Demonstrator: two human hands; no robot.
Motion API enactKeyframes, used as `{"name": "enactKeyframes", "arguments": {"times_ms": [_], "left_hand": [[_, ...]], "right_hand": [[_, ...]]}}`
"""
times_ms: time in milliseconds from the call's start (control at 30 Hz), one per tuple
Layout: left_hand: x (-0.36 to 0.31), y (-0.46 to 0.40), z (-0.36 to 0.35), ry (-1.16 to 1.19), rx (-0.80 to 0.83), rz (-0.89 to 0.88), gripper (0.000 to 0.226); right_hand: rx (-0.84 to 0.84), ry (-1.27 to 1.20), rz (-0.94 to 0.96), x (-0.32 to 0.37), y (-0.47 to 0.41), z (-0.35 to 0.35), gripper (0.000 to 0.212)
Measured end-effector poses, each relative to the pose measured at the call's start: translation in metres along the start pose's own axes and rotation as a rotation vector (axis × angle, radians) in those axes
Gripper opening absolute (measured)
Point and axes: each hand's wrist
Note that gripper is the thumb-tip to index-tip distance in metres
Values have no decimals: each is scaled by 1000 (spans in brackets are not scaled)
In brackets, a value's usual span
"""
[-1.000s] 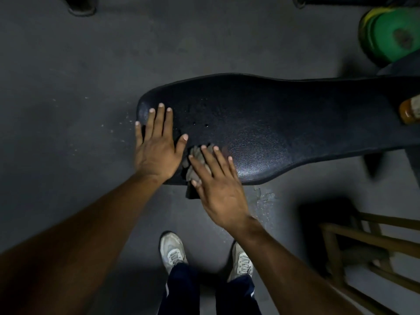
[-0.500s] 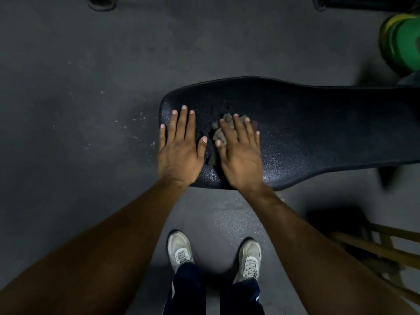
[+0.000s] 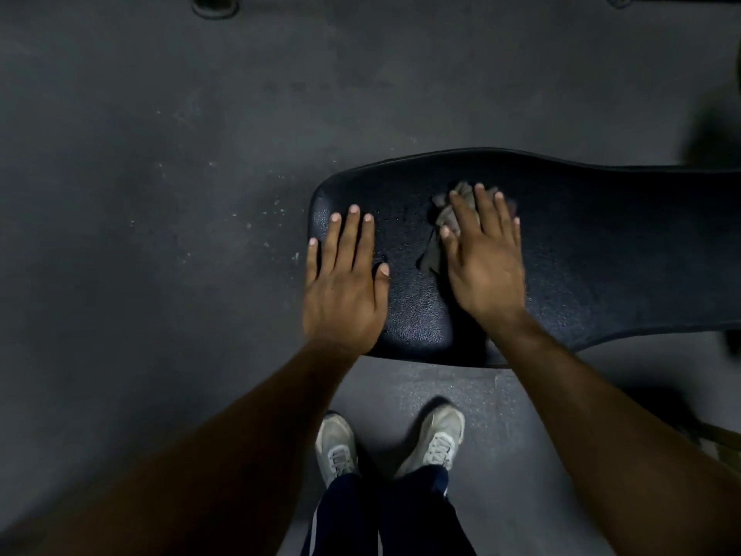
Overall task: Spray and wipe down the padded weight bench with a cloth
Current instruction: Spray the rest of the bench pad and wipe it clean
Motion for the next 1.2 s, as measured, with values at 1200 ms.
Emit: {"name": "enactKeyframes", "arguments": {"times_ms": [1200], "left_hand": [[1,-2,6,36,13,-6,66]], "right_hand": [[67,199,590,43,-73,2,55]]}}
Point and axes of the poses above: each hand's wrist, its own y-axis away from the middle knuckle, its own z-axis out of the back of the hand, x = y × z, and after that the axes turned 15 degrees about -z, right-handed
